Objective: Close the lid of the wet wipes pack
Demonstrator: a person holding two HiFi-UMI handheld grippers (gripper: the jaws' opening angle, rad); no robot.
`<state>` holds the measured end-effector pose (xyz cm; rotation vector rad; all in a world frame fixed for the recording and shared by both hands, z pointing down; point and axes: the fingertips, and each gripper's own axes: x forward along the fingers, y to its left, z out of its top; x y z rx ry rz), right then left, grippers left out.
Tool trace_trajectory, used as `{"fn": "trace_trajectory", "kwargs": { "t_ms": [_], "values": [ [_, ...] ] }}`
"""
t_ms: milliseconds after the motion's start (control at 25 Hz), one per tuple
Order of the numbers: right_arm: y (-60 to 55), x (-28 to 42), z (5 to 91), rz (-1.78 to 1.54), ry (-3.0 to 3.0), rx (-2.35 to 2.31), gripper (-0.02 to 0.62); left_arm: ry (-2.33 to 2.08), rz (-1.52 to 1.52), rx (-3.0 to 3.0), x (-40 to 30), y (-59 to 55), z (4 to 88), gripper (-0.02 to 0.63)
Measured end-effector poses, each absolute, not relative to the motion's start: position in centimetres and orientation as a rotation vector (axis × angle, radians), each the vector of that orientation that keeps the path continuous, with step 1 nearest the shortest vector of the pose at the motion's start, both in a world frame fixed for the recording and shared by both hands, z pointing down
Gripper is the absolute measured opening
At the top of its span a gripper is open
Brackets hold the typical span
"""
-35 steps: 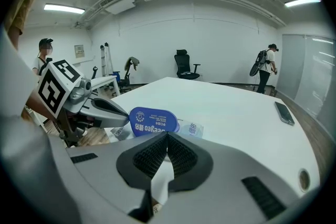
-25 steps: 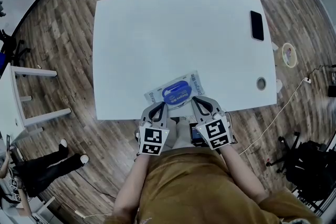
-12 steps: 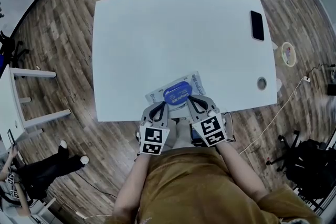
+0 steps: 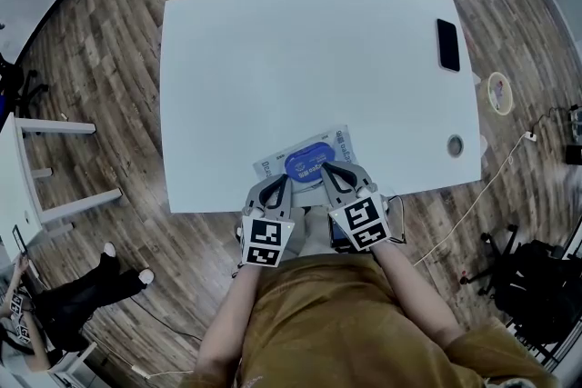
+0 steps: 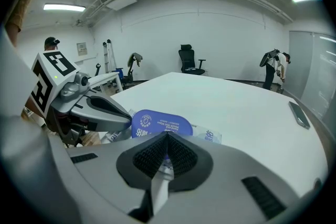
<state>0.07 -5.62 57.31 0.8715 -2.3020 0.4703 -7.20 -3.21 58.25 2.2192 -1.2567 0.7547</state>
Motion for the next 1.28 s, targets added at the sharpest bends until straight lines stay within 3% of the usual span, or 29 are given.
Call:
{"fn": "trace_trajectory", "kwargs": {
  "t_ms": [1280],
  "values": [
    [-8.0, -0.3, 58.8, 0.561, -2.279, 0.844, 0.008, -1.261, 0.746, 2.227, -7.7, -5.1, 58.1, 0.005]
  ]
}}
